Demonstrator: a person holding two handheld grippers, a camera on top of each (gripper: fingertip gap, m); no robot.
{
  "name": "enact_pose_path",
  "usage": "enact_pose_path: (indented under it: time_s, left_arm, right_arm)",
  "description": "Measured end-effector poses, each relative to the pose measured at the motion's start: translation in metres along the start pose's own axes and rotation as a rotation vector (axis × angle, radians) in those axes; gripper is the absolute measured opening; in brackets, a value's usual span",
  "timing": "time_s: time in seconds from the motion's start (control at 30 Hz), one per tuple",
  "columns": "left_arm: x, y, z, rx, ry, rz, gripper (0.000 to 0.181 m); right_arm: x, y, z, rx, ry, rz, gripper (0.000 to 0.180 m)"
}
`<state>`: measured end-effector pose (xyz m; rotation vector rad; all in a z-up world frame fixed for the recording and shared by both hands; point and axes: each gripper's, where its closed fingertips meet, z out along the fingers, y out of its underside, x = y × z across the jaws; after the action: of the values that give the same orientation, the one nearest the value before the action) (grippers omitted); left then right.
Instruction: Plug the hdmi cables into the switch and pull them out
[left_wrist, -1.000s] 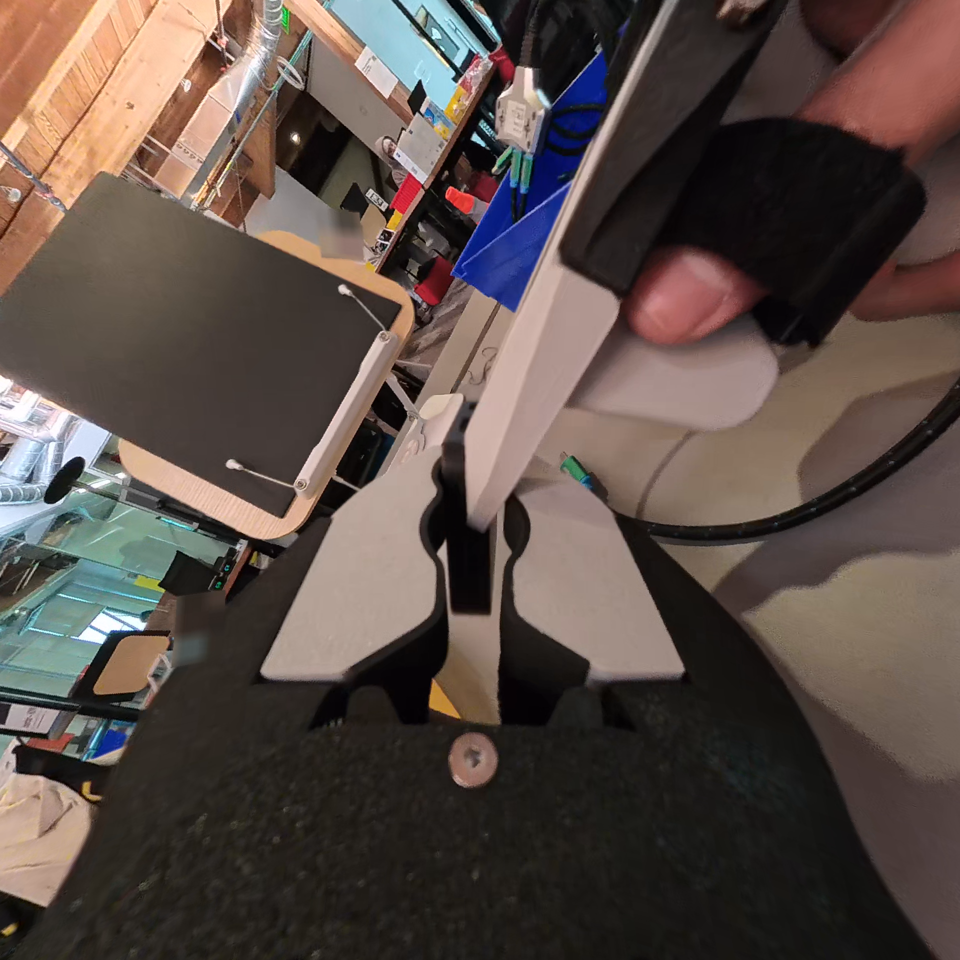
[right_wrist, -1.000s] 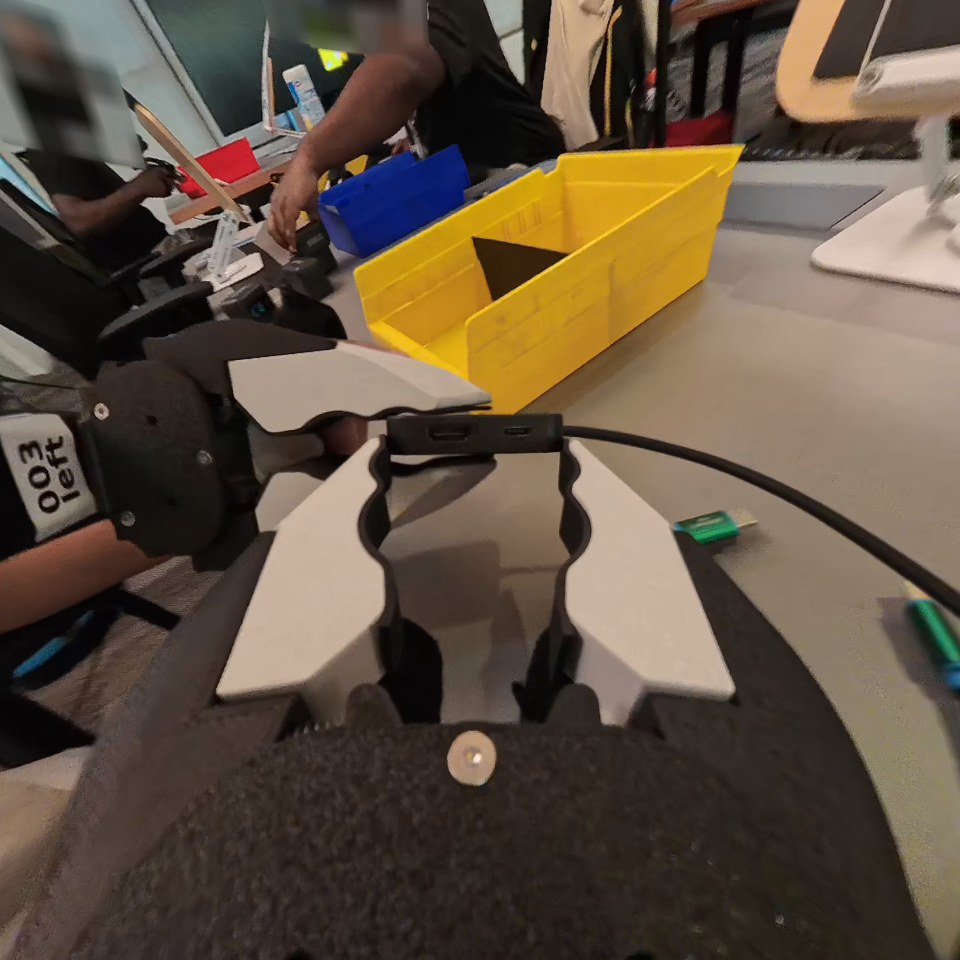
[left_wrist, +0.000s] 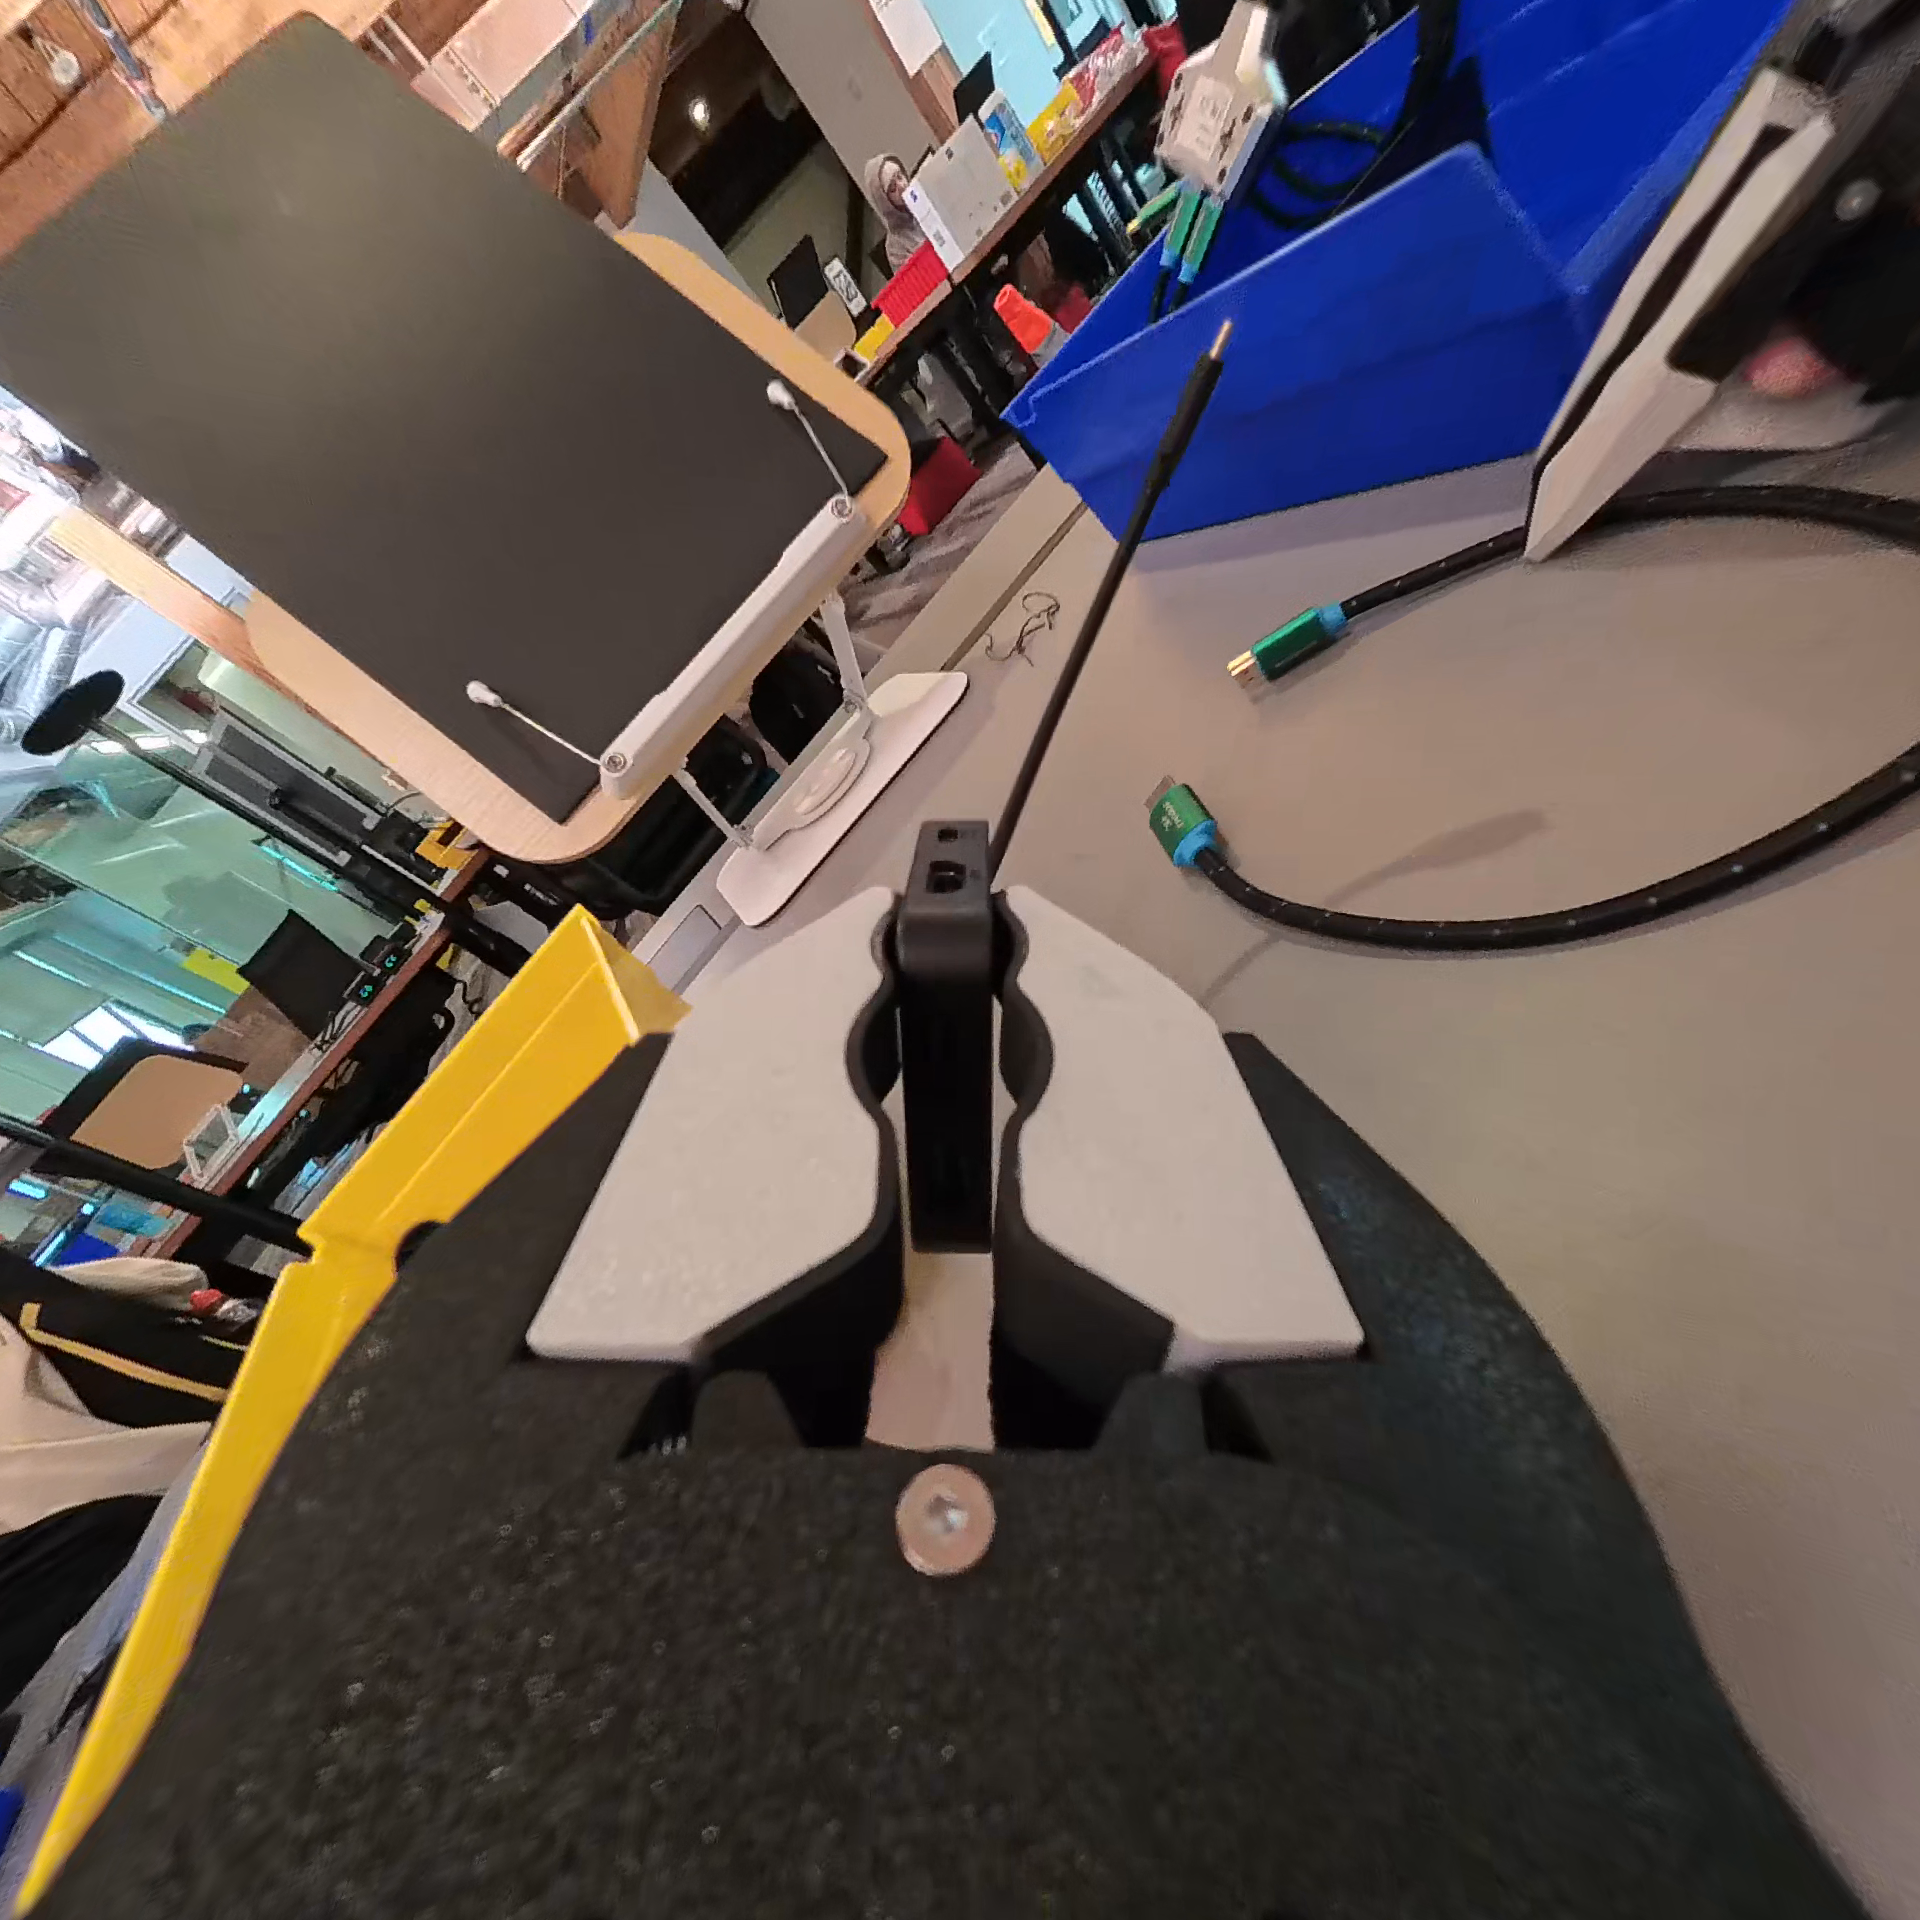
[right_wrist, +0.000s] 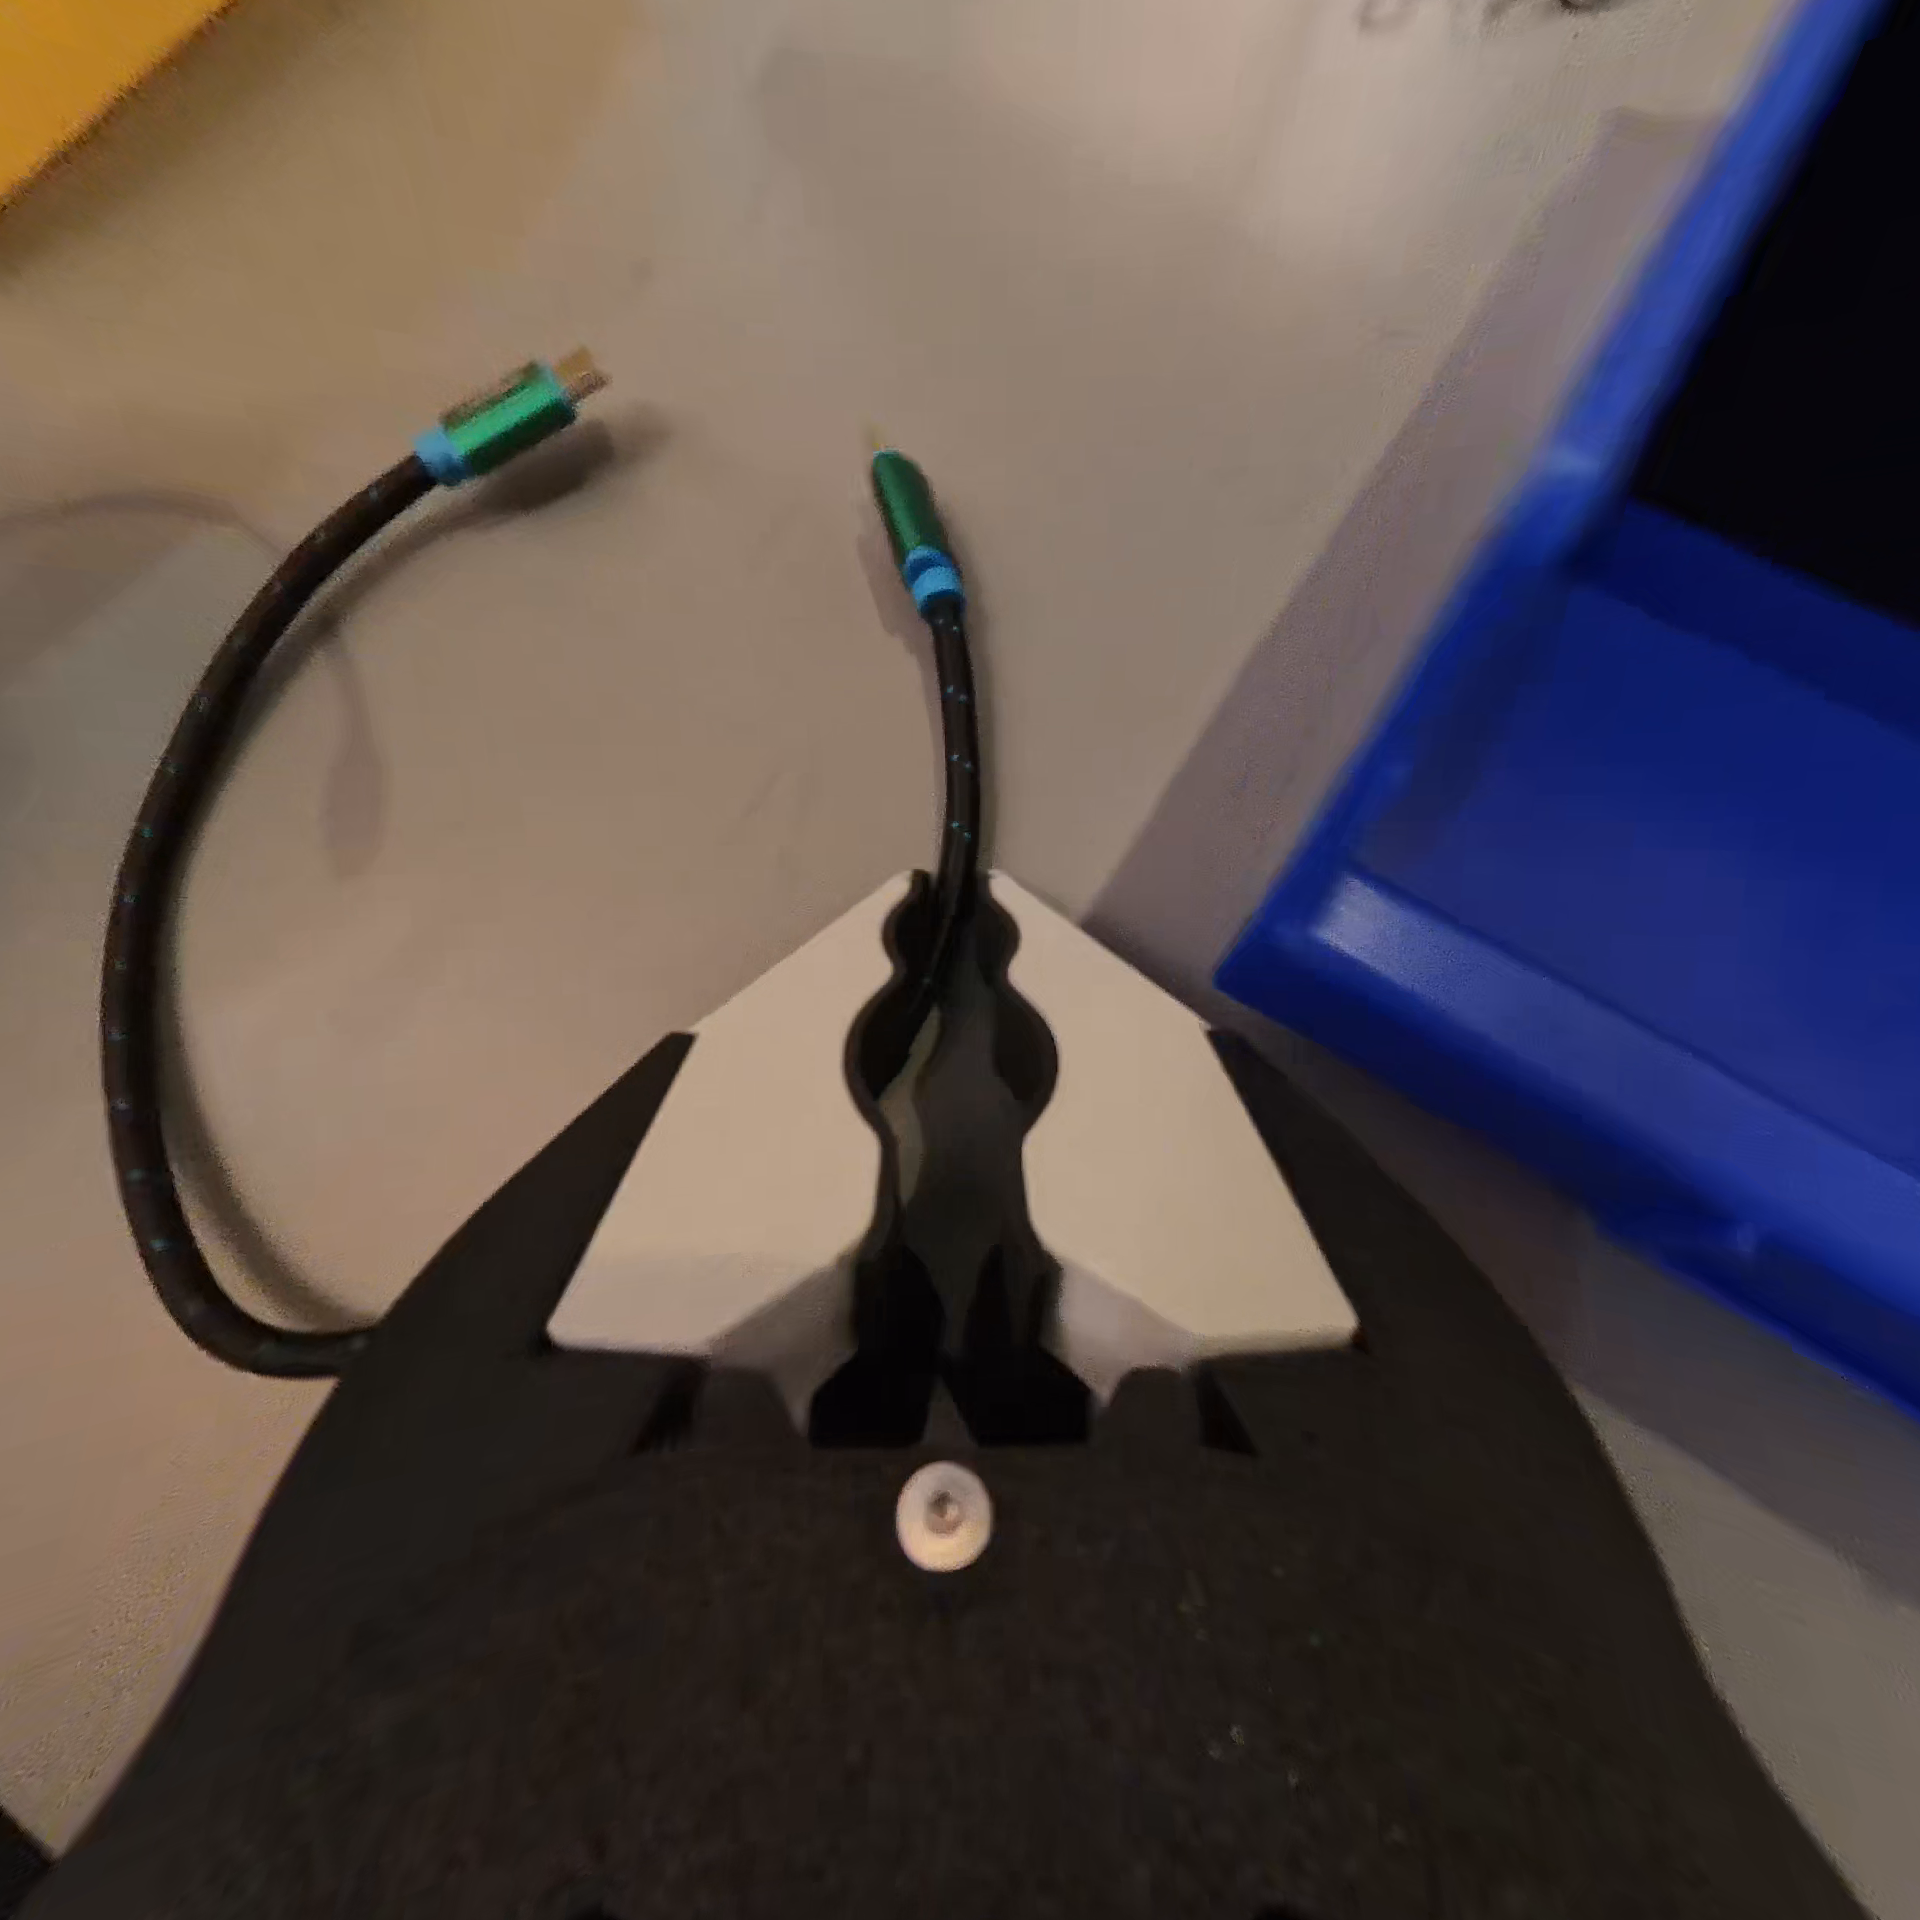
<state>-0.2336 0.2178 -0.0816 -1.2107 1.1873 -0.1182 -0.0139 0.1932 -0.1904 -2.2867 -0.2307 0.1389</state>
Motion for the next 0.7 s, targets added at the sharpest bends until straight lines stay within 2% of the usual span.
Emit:
enact_pose_path:
  time_s: [0.13,0.33,0.4,0.47,0.57,0.7]
  left_arm:
    - [-0.003,0.005,0.001,-0.018,-0.006,-0.045,0.014]
    - [-0.003,0.008,-0.002,-0.036,-0.002,-0.048,0.014]
    - [0.0,0.009,-0.002,-0.043,0.009,-0.041,0.014]
    - [0.003,0.01,-0.001,-0.051,0.022,-0.035,0.014]
    - [0.003,0.01,-0.002,-0.051,0.013,-0.027,0.014]
    - [-0.005,0.008,-0.005,-0.035,-0.004,-0.06,0.014]
  right_arm:
    - [-0.038,0.001,0.0,-0.006,-0.159,-0.172,0.008]
    - [-0.054,-0.005,-0.012,0.041,-0.298,-0.151,0.008]
    - [-0.064,-0.016,-0.014,0.075,-0.389,-0.123,0.026]
    - [-0.073,-0.02,-0.009,0.055,-0.459,-0.158,0.031]
    - [-0.086,-0.022,0.006,0.008,-0.509,-0.187,0.037]
    - [-0.087,-0.028,0.028,-0.029,-0.477,-0.203,0.034]
